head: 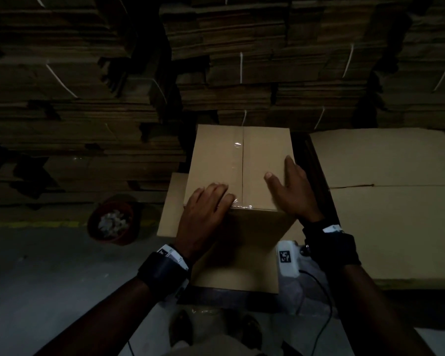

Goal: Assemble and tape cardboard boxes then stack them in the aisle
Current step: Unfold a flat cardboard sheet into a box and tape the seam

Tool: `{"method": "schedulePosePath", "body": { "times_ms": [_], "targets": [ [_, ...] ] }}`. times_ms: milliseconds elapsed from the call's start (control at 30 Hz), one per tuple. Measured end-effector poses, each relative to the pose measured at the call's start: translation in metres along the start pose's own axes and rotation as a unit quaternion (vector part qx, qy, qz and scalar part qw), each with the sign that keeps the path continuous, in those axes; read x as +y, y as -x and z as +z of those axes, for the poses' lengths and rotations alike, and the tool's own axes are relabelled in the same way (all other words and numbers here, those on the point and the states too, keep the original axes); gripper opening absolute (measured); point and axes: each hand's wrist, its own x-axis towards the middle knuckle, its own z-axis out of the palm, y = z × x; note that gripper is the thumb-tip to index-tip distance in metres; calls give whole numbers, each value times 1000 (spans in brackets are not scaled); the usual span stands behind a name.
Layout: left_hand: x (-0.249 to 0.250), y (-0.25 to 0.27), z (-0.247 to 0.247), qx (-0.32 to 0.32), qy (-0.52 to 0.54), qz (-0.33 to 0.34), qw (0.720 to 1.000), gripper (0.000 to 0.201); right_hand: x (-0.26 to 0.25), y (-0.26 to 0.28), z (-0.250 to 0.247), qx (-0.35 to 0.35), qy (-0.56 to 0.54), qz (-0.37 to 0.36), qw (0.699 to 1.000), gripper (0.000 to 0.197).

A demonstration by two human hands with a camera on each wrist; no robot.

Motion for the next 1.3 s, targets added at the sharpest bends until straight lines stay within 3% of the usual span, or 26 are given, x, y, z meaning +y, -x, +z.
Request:
{"method": "schedulePosePath", "body": {
  "times_ms": [67, 300, 400, 500, 567, 633, 667, 733, 800, 833, 900, 967, 1033, 1100, 1200, 1300],
  "targets": [
    [-1, 0, 2, 33, -11, 4, 999, 41, 1, -1, 1, 1, 0, 2, 1000, 83],
    [-8, -6, 0, 85, 8, 50, 995, 42, 2, -2, 1, 9, 15, -4, 1000, 83],
    [-9, -8, -2, 111, 22, 46, 993, 34, 3, -2, 2, 6, 13, -7, 1000, 83],
    [-4, -23, -20, 124, 108, -19, 986, 36, 4, -2, 2, 10, 13, -8, 1000, 83],
    [0, -40, -37, 83, 179, -103, 975, 48, 5, -2, 2, 8, 12, -4, 1000, 84],
    [-1, -60, -51, 21, 275, -177, 945, 62, 4, -3, 2, 4, 12, -1, 1000, 84],
    [-4, -70, -56, -17, 344, -221, 913, 69, 4, -2, 2, 4, 12, -1, 1000, 84],
    [-12, -90, -58, -90, 479, -293, 823, 80, 3, -2, 2, 4, 9, 0, 1000, 84],
    [-20, -107, -60, -116, 575, -298, 753, 77, 3, -2, 1, 6, 6, -3, 1000, 84],
    [-24, -114, -60, -117, 602, -274, 741, 71, 3, -1, 1, 7, 6, -4, 1000, 84],
    [-32, -125, -59, -127, 551, -215, 796, 56, 3, -1, 1, 5, 2, 0, 1000, 84],
    [-41, -133, -51, -135, 466, -186, 855, 75, 3, 0, 1, 6, 0, 1, 1000, 84],
    [-46, -139, -46, -145, 387, -170, 895, 87, 2, 0, 1, 8, 0, -1, 1000, 85],
    [-50, -144, -39, -152, 306, -150, 928, 68, 2, 0, 2, 9, 1, 0, 1000, 84],
    [-54, -148, -36, -139, 194, -116, 964, 32, 3, 0, 2, 11, -4, 1, 1000, 85],
    [-54, -150, -30, -148, 152, -120, 970, 33, 1, 0, 3, 13, -3, 4, 1000, 84]
  ]
}}
